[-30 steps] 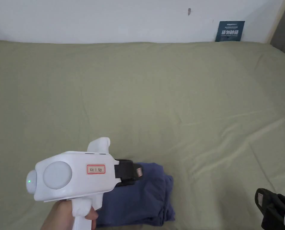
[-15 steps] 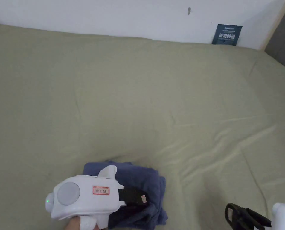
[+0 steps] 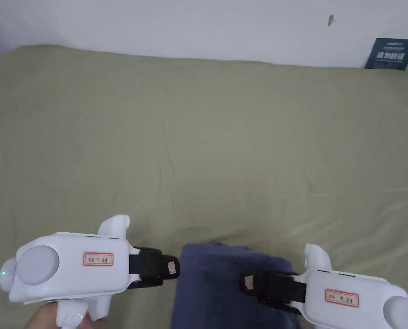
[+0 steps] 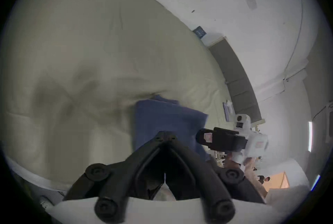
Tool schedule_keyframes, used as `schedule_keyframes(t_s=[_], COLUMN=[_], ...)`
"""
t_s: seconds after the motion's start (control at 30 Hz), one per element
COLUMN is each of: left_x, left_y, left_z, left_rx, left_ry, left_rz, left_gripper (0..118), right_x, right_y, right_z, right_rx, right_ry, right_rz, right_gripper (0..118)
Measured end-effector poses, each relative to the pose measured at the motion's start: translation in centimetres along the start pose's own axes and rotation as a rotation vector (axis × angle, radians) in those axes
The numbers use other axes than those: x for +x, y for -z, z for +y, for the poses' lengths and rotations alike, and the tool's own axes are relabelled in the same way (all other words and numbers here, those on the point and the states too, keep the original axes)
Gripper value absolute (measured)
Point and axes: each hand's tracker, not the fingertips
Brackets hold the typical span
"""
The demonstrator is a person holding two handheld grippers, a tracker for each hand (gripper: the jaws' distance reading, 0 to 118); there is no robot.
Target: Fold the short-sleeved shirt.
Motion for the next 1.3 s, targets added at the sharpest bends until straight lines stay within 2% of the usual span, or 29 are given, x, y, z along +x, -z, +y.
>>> schedule_keyframes(t_s=[0.07,0.1,0.13,0.17,0.2,0.23,0.27,0.3,0.43,0.5,0.53,0.57,0.6,0.67,0.8,0.9,1.1,1.3], left_x=[-1.2,-1.7,-2.1,-2.5,-2.8,-2.9,-3.0,-3.1,-3.7,-3.5,-3.3,-3.4,-3.6,-4.5,-5.3,-8.3,-17.1,-24.3], left_y=[0.9,1.5,2.0,2.4,3.0,3.6,4.5,5.4,9.1,10.0,10.1,10.2,10.1,9.2,3.3,-3.3,-14.8,-18.4], left_z=[0.3,0.5,0.6,0.7,0.8,0.9,1.0,0.9,1.0,1.0,1.0,1.0,1.0,1.3,2.6,4.7,10.2,15.4], left_rx=[-0.030,-0.059,-0.074,-0.087,-0.104,-0.116,-0.150,-0.176,-0.205,-0.195,-0.189,-0.171,-0.153,-0.175,-0.108,-0.026,0.020,-0.012], left_ry=[-0.005,-0.009,-0.020,-0.028,-0.029,-0.044,-0.054,-0.060,-0.122,-0.145,-0.151,-0.141,-0.109,-0.156,-0.103,-0.089,-0.128,-0.168], left_rz=[0.008,-0.006,-0.023,-0.043,-0.094,-0.128,-0.153,-0.195,-0.258,-0.368,-0.338,-0.252,-0.192,-0.262,-0.224,-0.136,0.106,0.189], left_gripper=[0,0,1,10,45,85,113,117,114,102,102,76,27,28,28,28,28,28], right_x=[3.7,6.0,8.1,9.4,9.8,9.8,9.8,9.8,9.5,8.7,8.3,7.5,6.8,4.9,1.8,0.3,-2.1,-2.4], right_y=[0.9,1.0,1.0,0.6,0.2,0.0,0.0,0.1,0.1,0.1,0.0,-0.3,-0.8,-2.0,-5.3,-7.1,-8.2,-7.8], right_z=[0.1,0.1,0.2,0.4,0.5,0.6,0.7,0.7,0.4,0.3,0.4,0.6,0.8,1.0,0.9,1.1,1.8,2.9], right_rx=[-0.056,-0.075,-0.088,-0.072,-0.056,-0.054,-0.070,-0.076,-0.071,-0.067,-0.067,-0.067,-0.056,-0.034,0.025,0.071,0.138,0.141], right_ry=[0.075,0.132,0.213,0.304,0.327,0.305,0.282,0.275,0.279,0.283,0.281,0.256,0.208,0.148,0.069,0.014,-0.046,-0.047], right_rz=[0.005,0.049,0.152,0.275,0.287,0.269,0.255,0.254,0.268,0.260,0.240,0.187,0.144,0.052,0.086,0.044,-0.041,-0.100], right_gripper=[0,0,0,0,0,0,0,0,0,0,0,0,0,0,0,0,0,0])
